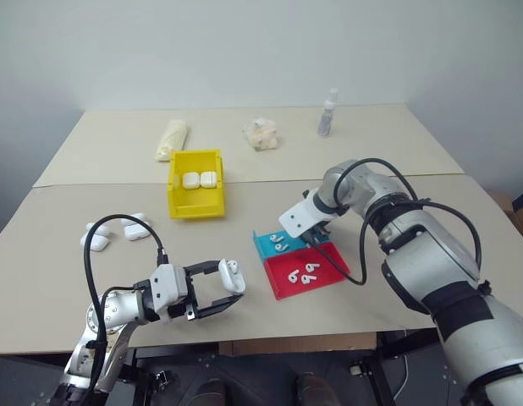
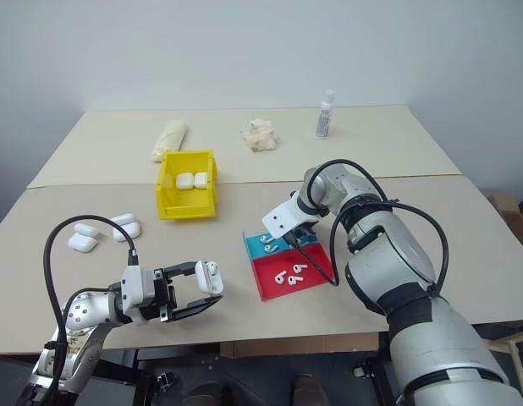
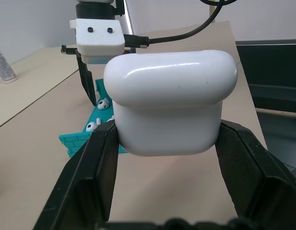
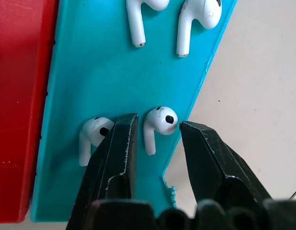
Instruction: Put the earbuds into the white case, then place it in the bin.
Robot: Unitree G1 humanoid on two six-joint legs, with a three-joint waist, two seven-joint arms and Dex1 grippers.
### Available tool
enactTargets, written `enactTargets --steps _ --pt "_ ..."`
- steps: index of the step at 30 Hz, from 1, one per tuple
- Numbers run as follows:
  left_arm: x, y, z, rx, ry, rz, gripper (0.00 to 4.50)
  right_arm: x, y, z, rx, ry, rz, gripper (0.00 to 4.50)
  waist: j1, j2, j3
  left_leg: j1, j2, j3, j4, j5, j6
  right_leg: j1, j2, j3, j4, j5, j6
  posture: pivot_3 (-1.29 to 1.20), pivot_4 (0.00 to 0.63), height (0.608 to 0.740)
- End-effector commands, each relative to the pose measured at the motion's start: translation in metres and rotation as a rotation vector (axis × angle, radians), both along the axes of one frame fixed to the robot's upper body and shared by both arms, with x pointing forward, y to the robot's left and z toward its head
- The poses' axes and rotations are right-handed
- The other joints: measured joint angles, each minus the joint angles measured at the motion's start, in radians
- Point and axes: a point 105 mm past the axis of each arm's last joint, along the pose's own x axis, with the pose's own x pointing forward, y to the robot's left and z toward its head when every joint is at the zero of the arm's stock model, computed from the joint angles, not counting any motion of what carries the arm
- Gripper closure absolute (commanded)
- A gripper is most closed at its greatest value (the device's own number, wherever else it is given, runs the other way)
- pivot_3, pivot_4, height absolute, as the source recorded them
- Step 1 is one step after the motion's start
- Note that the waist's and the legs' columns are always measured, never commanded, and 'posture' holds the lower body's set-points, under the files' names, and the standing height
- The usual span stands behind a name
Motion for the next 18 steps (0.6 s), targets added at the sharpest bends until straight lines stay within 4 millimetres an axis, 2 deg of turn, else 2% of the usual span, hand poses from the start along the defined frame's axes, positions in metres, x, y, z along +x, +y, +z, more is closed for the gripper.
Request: enactTargets --steps 1,8,9,18 --pt "-0.0034 -0.0015 0.0069 0.002 -0.039 -0.009 1.74 0.0021 -0.0015 -0.0026 0.005 -0.019 -0.006 2.65 0.0 0.0 0.0 0.0 0.0 0.0 0.0 0.0 0.0 0.0 0.0 0.0 0.0 0.0 0.0 0.0 0.15 0.74" --pt "-0.0032 -0.0005 0.0072 0.001 -0.042 -0.007 1.74 -0.0008 -0.0022 -0.0047 -0.005 -0.003 0.014 2.65 0.0 0.0 0.0 0.001 0.0 0.0 0.0 0.0 0.0 0.0 0.0 0.0 0.0 0.0 0.0 0.0 0.15 0.74" --pt "-0.0031 -0.0006 0.0073 0.001 -0.042 -0.007 1.74 -0.0009 -0.0023 -0.0048 -0.005 -0.003 0.016 3.01 0.0 0.0 0.0 0.001 0.0 0.0 0.0 0.0 0.0 0.0 0.0 0.0 0.0 0.0 0.0 0.0 0.15 0.74" --pt "-0.002 -0.0022 0.0072 -0.001 -0.04 -0.007 1.74 -0.0016 -0.0037 -0.0078 -0.015 -0.004 0.026 3.01 -0.001 0.0 0.0 0.001 0.0 0.0 -0.001 0.0 0.0 0.0 0.0 0.0 0.0 0.0 0.0 0.0 0.15 0.74"
